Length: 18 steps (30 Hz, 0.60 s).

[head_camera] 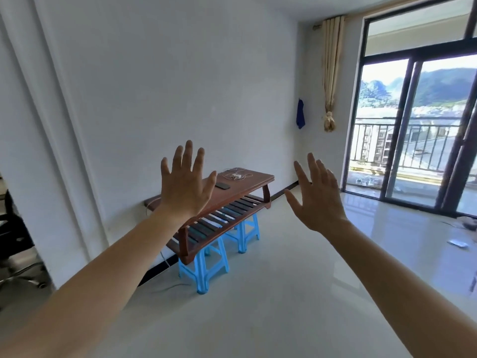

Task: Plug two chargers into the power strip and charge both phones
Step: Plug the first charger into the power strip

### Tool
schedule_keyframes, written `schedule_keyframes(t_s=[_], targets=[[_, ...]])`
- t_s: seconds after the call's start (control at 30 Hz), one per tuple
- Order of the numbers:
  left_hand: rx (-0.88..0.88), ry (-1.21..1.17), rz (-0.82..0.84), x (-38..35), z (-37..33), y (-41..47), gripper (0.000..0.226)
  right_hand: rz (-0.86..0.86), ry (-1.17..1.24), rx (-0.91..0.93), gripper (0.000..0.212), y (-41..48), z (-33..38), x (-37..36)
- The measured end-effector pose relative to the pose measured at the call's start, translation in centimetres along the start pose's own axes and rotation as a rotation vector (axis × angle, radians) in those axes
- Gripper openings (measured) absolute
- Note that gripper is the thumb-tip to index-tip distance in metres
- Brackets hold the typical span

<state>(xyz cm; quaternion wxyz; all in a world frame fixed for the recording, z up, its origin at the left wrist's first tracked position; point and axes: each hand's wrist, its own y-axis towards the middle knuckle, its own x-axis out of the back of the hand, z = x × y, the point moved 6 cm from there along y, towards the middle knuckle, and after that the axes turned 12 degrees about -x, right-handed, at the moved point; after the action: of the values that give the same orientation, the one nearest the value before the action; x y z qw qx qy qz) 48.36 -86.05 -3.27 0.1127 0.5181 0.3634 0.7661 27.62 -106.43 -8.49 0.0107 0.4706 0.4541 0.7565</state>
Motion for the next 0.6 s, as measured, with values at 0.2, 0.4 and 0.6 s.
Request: schedule_keyframes(t_s=[0.2,0.4,0.6], targets=[[0.039,0.022,0.015,-9.1,2.5,9.4,0.073,0.095,0.089,0.045,0.077,11.7,-0.1,-11.2],[0.131,0.034,0.027,-21.7,7.2,16.2,0.073,0.154,0.092,0.213,0.076,20.9,1.9,-25.3],[0.167,-0.01,0.062,-34.3,12.0,27.7,0.076,0.203,-0.009,0.263,0.075,33.2,1.2,-38.0]])
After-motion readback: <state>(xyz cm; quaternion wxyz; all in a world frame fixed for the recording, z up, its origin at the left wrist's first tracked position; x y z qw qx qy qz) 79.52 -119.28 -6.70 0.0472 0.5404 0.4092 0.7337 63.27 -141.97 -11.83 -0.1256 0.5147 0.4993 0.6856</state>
